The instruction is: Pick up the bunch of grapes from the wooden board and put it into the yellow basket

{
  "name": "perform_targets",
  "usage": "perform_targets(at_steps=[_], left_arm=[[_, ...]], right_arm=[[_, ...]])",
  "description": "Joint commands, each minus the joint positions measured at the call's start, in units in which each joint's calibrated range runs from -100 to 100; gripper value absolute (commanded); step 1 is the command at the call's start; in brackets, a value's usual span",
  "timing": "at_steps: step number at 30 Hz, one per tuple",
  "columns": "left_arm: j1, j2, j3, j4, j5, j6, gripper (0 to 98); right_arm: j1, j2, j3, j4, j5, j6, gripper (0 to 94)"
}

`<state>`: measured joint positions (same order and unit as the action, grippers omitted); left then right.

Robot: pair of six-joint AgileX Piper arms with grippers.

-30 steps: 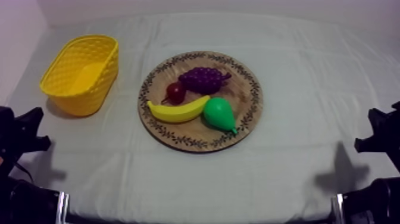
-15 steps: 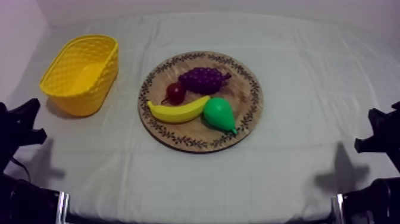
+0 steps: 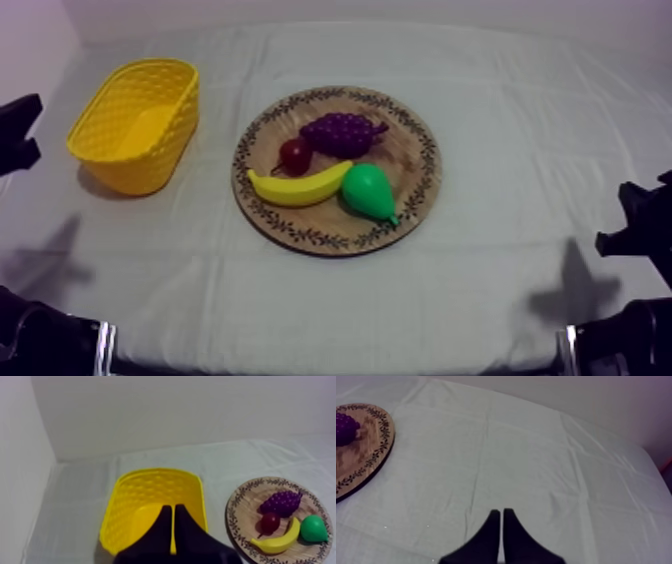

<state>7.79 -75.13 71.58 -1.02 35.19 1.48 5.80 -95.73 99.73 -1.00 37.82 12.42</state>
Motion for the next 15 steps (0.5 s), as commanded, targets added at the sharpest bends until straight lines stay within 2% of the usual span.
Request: perform_targets(at_steps=[1,8,15], left_arm=[[0.20,4.61,-6.40,0.40,1.71,-0.80,0.0],[1.61,15.74,-15.68,2.03,5.89,-4.36,0.0],[4.46,26.61,-21.88,2.34,6.78,-6.80,0.0]], right_arm=[[0.02,-0.02,0.04,0.00,0.00,0.01,0.2],[0.02,-0.02,0.04,0.00,0.00,0.01,0.2],[0.02,-0.02,0.04,0.00,0.00,-0.02,0.2]])
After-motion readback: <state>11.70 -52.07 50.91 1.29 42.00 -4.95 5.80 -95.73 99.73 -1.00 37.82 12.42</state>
